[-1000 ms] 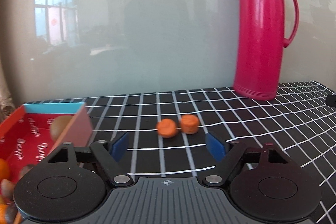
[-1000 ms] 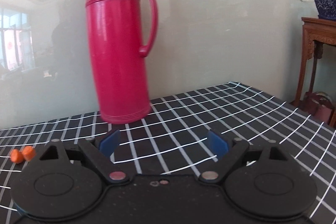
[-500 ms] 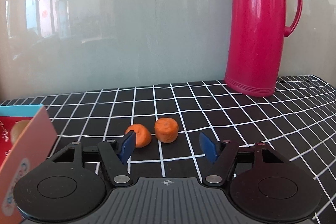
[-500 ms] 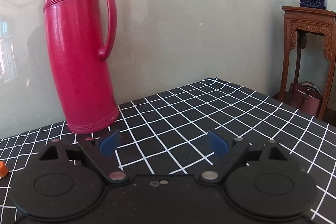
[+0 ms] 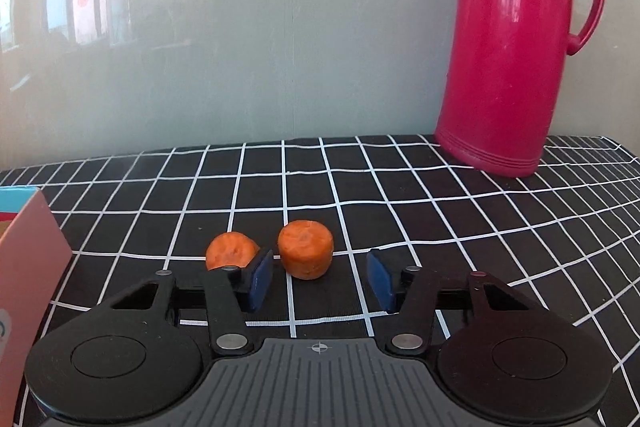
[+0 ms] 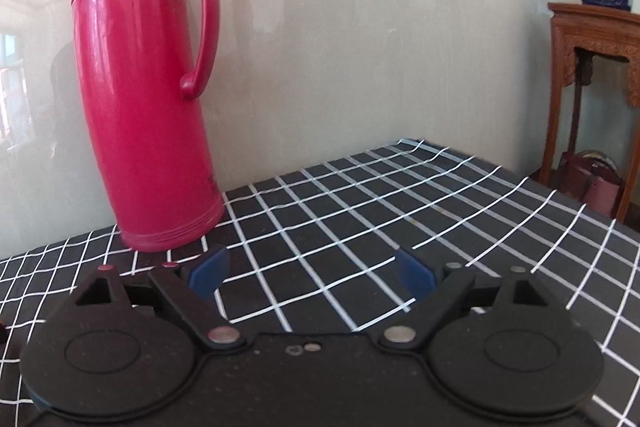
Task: Organize fruits
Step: 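Close the left tool's fingers on one kumquat, then carry the kumquat with the left tool into the box and release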
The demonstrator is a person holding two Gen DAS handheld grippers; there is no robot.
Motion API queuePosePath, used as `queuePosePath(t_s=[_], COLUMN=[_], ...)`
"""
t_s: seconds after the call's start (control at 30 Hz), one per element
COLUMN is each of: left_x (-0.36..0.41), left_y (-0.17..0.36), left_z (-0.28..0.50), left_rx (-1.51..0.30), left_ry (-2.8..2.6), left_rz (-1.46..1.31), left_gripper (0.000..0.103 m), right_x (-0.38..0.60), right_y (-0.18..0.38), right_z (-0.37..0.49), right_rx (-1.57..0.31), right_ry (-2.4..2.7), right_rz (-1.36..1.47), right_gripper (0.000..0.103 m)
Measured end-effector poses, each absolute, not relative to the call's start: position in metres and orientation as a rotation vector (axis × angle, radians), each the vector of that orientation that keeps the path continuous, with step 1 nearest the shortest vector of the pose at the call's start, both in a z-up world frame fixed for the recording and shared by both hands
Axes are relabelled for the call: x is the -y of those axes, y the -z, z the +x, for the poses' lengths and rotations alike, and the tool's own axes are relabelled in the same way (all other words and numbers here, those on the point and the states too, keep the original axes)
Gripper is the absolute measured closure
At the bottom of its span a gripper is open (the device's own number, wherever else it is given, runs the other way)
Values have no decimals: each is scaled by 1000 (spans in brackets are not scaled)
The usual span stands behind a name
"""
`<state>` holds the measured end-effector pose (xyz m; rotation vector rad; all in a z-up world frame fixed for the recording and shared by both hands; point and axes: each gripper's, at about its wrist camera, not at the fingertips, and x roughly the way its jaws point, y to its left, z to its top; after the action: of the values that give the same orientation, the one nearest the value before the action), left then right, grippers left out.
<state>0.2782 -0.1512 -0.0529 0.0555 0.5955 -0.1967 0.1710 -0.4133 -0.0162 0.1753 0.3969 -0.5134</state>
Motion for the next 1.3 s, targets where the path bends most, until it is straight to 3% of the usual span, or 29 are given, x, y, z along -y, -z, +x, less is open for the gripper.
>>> queuePosePath(t_s=[0.3,0.47,0.6,1.3], left_x=[162,170,177,153], left_y=[57,59,59,34], left_z=[296,302,306,247], left_rx=[-599,-594,-590,-533], left_ry=[185,188,197,218], left_rz=[82,95,101,115], left_gripper=[52,58,72,72], right_x=[411,423,420,399], right_y=[16,12,13,6], right_z=[175,167,168,165], right_rx=[-399,-378,-385,-388], right_ry=[616,678,659,575], right_rz=[82,117,111,125], right_gripper=[11,11,11,11])
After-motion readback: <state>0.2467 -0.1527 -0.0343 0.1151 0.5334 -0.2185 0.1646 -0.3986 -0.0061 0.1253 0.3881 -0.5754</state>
